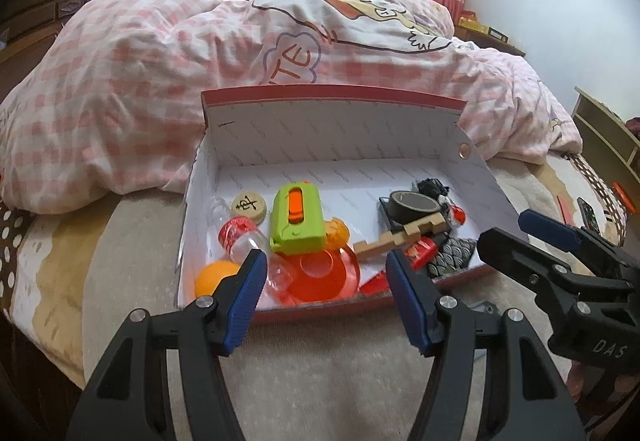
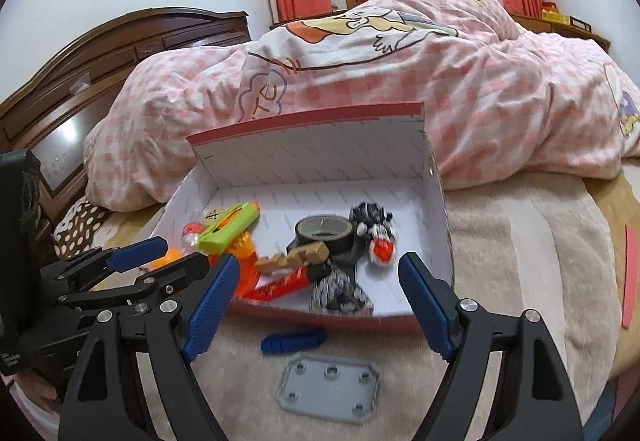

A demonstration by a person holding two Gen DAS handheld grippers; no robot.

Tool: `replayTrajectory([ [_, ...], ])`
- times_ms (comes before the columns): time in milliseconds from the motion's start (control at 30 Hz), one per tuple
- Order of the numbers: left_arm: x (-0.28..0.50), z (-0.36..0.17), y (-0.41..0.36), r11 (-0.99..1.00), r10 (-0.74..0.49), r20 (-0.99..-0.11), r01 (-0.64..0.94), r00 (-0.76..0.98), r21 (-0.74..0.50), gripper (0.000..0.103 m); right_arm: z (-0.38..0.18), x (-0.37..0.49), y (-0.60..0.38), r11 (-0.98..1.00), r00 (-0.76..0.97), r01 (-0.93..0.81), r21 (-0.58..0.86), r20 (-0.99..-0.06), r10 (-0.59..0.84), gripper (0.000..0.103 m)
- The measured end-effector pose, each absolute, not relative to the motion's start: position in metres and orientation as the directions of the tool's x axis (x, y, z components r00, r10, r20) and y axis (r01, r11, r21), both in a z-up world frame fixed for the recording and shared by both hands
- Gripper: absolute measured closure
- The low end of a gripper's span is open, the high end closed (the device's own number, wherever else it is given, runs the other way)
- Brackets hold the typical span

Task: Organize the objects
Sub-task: 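Withdraw both tools from the box toward the blue cylinder and grey plate, then grasp the blue cylinder with the left tool while the right tool grasps the grey plate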

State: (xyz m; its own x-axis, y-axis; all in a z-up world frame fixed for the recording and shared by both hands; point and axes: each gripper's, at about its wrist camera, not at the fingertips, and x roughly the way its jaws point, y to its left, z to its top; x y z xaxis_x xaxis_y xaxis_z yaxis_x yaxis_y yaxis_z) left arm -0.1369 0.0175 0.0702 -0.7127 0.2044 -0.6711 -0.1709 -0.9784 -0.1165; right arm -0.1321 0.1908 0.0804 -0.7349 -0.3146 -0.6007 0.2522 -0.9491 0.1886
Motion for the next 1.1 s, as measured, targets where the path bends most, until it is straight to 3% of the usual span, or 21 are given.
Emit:
replayTrajectory([
  [567,-0.079,0.059,0.029,-0.974,0.214,-0.673,-0.205,-0.708,-0.095,0.041,0.048,-0.076,0.203,-0.957,-0.689,0.199,0.209,-0.665,-0.288,0.020],
  [1100,-0.083,0.040,0.015,-0.986,0.167,-0.713,-0.128,-0.681,-0.108,0.041,0.017,-0.096,0.183,-0.976,-0.613,0.179,0.124,-0.762,-0.209,0.020],
])
